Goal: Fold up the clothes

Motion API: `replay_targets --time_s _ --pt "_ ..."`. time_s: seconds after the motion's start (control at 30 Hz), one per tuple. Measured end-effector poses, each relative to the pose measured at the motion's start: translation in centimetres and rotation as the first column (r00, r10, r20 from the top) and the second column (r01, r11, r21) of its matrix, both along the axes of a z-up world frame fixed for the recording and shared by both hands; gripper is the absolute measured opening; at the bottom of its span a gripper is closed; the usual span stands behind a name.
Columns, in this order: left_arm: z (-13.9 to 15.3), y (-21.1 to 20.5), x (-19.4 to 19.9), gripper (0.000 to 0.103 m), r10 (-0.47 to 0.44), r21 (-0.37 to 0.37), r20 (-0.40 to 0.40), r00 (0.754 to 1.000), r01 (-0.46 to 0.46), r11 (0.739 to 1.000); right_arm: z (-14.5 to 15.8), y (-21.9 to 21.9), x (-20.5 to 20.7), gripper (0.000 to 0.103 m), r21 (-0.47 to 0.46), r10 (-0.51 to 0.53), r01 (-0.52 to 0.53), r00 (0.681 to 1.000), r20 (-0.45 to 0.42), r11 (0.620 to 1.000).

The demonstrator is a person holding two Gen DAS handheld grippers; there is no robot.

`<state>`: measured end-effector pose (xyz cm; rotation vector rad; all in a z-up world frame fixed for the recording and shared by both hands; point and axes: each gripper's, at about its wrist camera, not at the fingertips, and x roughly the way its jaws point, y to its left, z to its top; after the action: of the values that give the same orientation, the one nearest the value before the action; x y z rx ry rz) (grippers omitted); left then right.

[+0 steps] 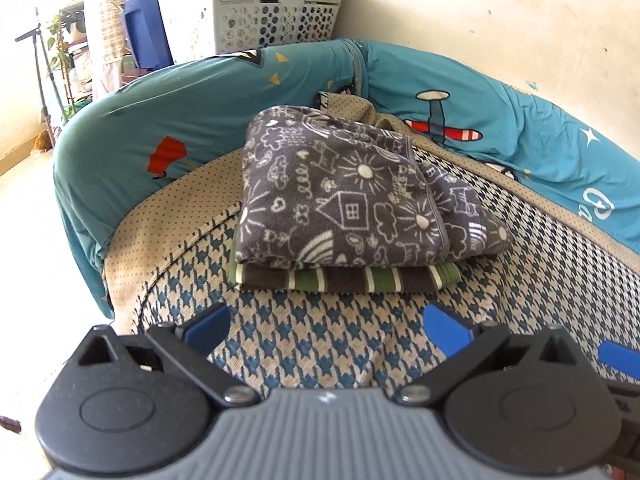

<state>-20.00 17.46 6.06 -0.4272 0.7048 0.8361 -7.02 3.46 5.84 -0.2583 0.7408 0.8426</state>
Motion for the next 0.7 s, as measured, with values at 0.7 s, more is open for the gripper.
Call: replay_targets --time_s 0.7 --pt "-0.1 -1.5 -1.3 0.103 -0.007 0.033 -0.031 1.0 0.008 0.999 2.5 -1.1 -1.4 0.097 0.04 -0.027 0.024 0.997 0.075 0.999"
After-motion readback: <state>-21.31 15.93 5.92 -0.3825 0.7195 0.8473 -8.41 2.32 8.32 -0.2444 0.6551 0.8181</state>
